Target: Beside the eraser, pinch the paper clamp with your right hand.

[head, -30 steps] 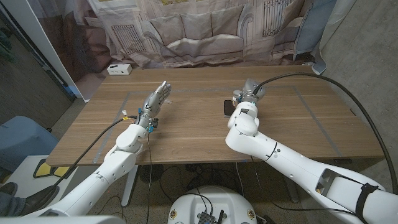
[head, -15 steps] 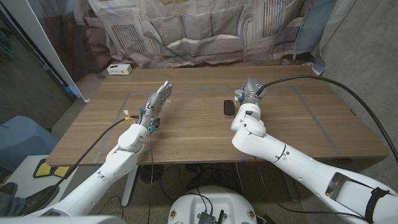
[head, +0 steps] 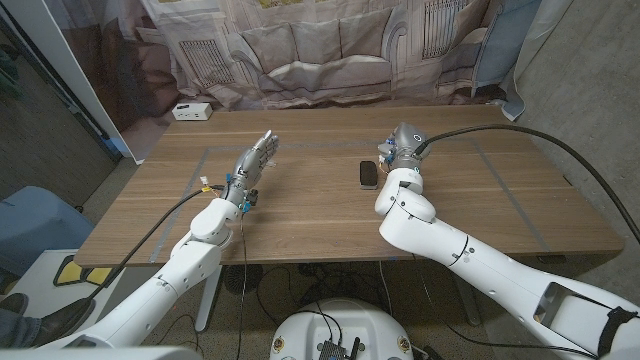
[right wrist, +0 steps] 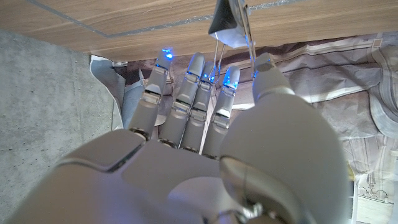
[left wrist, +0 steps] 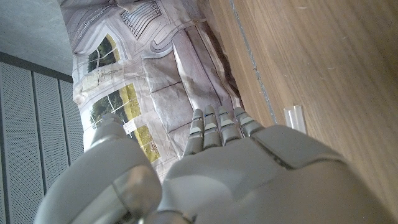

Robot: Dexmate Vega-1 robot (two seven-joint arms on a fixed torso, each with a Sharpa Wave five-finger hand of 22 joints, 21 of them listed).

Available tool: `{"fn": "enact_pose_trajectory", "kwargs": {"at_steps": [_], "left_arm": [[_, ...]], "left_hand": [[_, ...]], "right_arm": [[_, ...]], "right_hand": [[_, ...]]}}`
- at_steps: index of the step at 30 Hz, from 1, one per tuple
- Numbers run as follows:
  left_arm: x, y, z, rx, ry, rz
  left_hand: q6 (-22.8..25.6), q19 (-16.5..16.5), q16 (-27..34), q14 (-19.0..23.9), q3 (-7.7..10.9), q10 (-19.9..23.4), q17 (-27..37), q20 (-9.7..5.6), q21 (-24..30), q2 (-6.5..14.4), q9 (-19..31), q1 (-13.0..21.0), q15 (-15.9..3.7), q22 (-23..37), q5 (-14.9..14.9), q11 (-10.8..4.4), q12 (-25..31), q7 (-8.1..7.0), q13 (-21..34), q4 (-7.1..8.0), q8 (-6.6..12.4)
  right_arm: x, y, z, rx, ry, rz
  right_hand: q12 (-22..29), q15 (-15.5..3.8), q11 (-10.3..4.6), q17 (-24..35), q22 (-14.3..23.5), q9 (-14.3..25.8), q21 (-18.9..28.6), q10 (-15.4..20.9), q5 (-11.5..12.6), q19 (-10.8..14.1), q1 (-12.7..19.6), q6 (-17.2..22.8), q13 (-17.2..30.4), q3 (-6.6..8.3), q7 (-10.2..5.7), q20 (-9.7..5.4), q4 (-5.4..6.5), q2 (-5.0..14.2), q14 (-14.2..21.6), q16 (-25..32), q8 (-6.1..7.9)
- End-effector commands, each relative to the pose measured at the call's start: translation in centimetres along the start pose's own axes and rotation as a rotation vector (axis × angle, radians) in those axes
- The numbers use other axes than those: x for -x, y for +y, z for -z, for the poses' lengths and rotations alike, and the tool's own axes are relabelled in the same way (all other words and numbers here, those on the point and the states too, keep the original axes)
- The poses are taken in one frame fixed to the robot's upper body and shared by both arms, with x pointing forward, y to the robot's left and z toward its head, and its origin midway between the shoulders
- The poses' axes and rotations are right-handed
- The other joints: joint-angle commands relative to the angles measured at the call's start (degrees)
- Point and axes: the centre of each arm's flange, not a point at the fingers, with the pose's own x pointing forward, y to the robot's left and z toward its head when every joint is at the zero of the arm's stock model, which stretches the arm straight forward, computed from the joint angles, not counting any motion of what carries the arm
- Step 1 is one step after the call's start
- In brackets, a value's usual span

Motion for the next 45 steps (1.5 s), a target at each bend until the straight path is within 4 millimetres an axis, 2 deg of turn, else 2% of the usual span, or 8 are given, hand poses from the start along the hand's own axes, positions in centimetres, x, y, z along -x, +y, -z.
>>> {"fn": "enact_pose_trajectory", "kwargs": {"at_steps": [1, 14, 24, 31, 36, 39, 43, 45], "left_arm": [[0.1, 0.0, 0.2, -0.002, 0.006, -0.005], [0.1, 0.1, 0.1, -0.004, 0.007, -0.007], [0.1, 0.2, 0.1, -0.006, 0.008, -0.008], [0.1, 0.2, 0.1, -0.006, 0.012, -0.009], [0.1, 0.2, 0.1, -0.005, 0.014, -0.01], [0.1, 0.2, 0.1, -0.007, 0.015, -0.011], [0.1, 0.2, 0.1, -0.008, 0.015, -0.011], [0.1, 0.2, 0.1, -0.008, 0.014, -0.01]], "left_hand": [[0.3, 0.1, -0.1, 0.5, 0.25, 0.3, 0.3, 0.41, -0.1, 0.4, 0.3, 0.1, -0.09, 0.3, -0.1, 0.08, 0.0, 0.0, 0.2, -0.44, 0.07], [0.3, 0.0, -0.2, 0.4, 0.31, 0.3, 0.3, 0.41, -0.2, 0.5, 0.3, 0.1, -0.14, 0.3, -0.1, 0.15, 0.0, 0.0, 0.2, -0.56, 0.05], [0.4, 0.1, -0.2, 0.5, 0.35, 0.3, 0.3, 0.39, -0.2, 0.5, 0.3, 0.2, -0.11, 0.3, -0.1, -0.06, 0.0, 0.07, 0.2, -0.66, 0.06], [0.4, 0.0, -0.2, 0.4, 0.4, 0.3, 0.3, 0.41, -0.2, 0.5, 0.3, 0.2, -0.13, 0.3, -0.1, -0.16, 0.0, 0.03, 0.2, -0.76, 0.05], [0.4, 0.0, -0.2, 0.5, 0.45, 0.4, 0.3, 0.42, -0.2, 0.6, 0.3, 0.3, -0.19, 0.3, -0.1, 0.06, 0.0, 0.0, 0.2, -0.83, 0.04], [0.4, 0.0, -0.2, 0.5, 0.47, 0.4, 0.3, 0.43, -0.2, 0.6, 0.3, 0.3, -0.21, 0.3, -0.1, -0.12, 0.0, -0.05, 0.2, -0.88, 0.05], [0.4, 0.0, -0.2, 0.5, 0.49, 0.4, 0.3, 0.45, -0.2, 0.6, 0.3, 0.4, -0.21, 0.3, -0.1, -0.2, 0.0, 0.04, 0.2, -0.93, 0.03], [0.4, 0.0, -0.2, 0.5, 0.5, 0.4, 0.3, 0.43, -0.2, 0.6, 0.3, 0.4, -0.26, 0.3, -0.1, -0.2, 0.0, -0.02, 0.2, -0.96, 0.03]], "right_arm": [[0.6, -0.4, 0.4, -0.077, -0.046, 0.012], [1.0, -0.8, 0.7, -0.152, -0.093, 0.016], [1.3, -1.0, 0.7, -0.175, -0.119, -0.011], [1.5, -1.3, 1.0, -0.237, -0.175, -0.031], [1.7, -1.5, 1.1, -0.275, -0.196, -0.048], [1.7, -1.6, 1.2, -0.299, -0.211, -0.054], [1.7, -1.8, 1.3, -0.315, -0.223, -0.058], [1.6, -1.9, 1.4, -0.335, -0.234, -0.079]], "right_hand": [[0.0, -0.26, -8.86, 0.1, 0.0, 0.1, 0.3, 8.8, 0.5, 0.7, 3.7, 0.8, 0.1, 0.85, -0.17, -0.77, -0.45, 0.85, 0.0, 0.1, -0.02], [1.0, -0.82, -9.24, -0.4, 0.0, 0.3, 0.6, 12.8, 0.6, 2.2, 6.8, 4.7, 0.0, 1.06, -0.53, -2.2, 0.21, 0.4, 3.3, 0.7, 0.84], [1.0, -2.88, -9.53, -0.6, -0.1, 0.3, 0.4, 14.3, 0.7, 2.5, 6.5, 6.2, -0.2, 0.68, -0.48, -5.58, 1.19, 0.43, 7.3, 1.4, 0.96], [1.2, -4.99, -8.62, -1.1, -0.1, 0.2, 0.1, 16.5, 0.8, 2.4, 7.7, 8.9, -0.5, 0.98, -0.43, -7.12, 0.75, 0.22, 8.4, 0.7, 1.55], [0.5, -5.63, -9.05, -0.3, 0.0, -0.1, -0.6, 16.4, 1.0, 0.3, 7.1, 10.3, -0.7, -0.07, -2.63, -6.63, 1.48, -0.13, 4.8, -0.7, 1.52], [0.2, -5.87, -9.29, 0.2, 0.0, -0.2, -0.6, 16.3, 1.2, 0.1, 7.2, 10.3, -0.7, -0.42, -2.87, -6.7, 1.58, -0.06, 4.3, -0.7, 1.35], [0.0, -6.68, -8.63, 0.8, 0.0, -0.4, -0.3, 16.6, 1.5, 0.4, 7.7, 10.6, -0.7, -0.93, -2.88, -7.5, 1.56, -0.01, 6.4, 0.4, 1.09], [-0.1, -6.96, -8.54, 0.7, 0.0, -0.4, -0.2, 16.8, 1.7, 0.6, 8.2, 10.7, -0.7, -0.95, -2.5, -8.86, 1.43, 0.05, 8.4, 1.0, 0.89]]}}
